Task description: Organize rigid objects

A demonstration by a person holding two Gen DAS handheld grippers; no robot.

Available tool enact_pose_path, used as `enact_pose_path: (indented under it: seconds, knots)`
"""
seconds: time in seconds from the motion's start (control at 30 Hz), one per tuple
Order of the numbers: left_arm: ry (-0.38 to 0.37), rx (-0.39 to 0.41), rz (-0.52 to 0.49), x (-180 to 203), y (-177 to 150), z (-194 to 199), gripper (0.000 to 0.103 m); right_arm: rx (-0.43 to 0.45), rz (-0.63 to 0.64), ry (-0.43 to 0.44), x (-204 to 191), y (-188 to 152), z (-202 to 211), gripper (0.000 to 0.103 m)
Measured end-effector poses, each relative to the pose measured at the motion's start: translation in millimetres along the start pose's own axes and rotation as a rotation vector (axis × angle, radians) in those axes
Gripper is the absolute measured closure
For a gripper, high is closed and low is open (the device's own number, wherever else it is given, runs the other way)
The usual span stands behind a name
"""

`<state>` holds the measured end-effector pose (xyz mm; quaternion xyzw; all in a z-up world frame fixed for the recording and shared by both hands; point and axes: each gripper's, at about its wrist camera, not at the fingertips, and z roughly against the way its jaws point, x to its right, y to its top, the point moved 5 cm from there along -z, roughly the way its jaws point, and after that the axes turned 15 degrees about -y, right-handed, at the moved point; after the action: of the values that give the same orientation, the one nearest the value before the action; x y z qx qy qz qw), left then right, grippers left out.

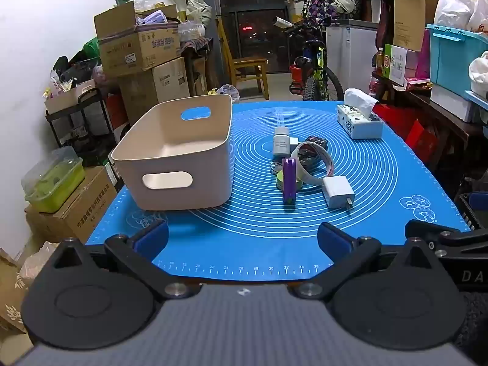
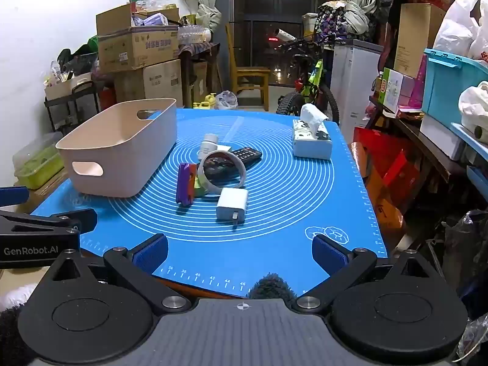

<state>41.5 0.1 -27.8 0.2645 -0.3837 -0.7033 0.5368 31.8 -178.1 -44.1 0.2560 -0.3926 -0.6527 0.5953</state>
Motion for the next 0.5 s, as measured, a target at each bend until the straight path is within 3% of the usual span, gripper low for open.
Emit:
enact_pose_path:
  seconds: [0.5]
  knots:
    - [0.006,-0.008,-0.003,-0.2,-0.3,-0.2,0.001,-0.005,0.006,-0.003,-0.1,-0.3,-0.8,0.003]
